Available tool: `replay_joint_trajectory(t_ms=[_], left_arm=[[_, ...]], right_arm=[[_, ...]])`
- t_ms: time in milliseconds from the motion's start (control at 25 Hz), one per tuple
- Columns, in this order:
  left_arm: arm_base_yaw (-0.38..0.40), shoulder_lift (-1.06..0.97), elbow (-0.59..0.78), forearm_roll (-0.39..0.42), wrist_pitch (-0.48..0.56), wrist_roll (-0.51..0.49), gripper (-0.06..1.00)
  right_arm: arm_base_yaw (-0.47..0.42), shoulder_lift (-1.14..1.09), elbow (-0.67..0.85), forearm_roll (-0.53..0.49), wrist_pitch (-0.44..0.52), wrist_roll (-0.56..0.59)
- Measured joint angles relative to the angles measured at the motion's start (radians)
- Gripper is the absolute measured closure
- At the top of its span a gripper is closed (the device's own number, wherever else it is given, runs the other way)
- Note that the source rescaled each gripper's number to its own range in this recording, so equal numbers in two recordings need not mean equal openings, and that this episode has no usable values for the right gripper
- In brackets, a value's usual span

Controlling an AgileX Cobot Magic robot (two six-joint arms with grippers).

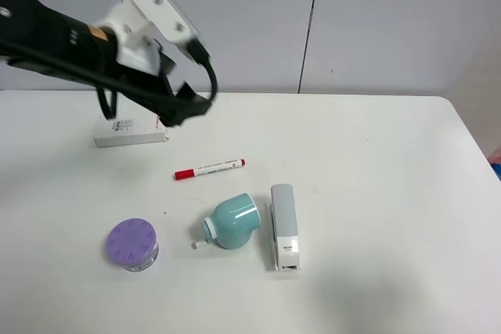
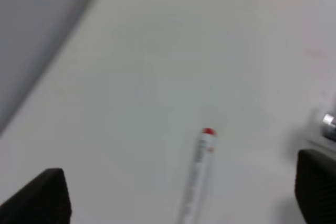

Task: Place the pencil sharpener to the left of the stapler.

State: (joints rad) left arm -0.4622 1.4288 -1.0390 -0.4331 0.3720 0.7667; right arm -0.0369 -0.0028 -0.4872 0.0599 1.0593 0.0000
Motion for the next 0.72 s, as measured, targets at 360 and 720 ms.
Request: replay_joint_trajectory(t_ms=[360, 720], left_arm=[[0.377, -0.421, 0.0, 0.181, 0.095, -0.375, 0.18], [0.594, -0.965, 0.114, 0.242, 0.365, -0.457, 0.18]], right_arm=[[0.0, 0.0, 0.0, 0.0, 0.0, 0.0], [0.0, 0.0, 0.0, 0.0, 0.0, 0.0]])
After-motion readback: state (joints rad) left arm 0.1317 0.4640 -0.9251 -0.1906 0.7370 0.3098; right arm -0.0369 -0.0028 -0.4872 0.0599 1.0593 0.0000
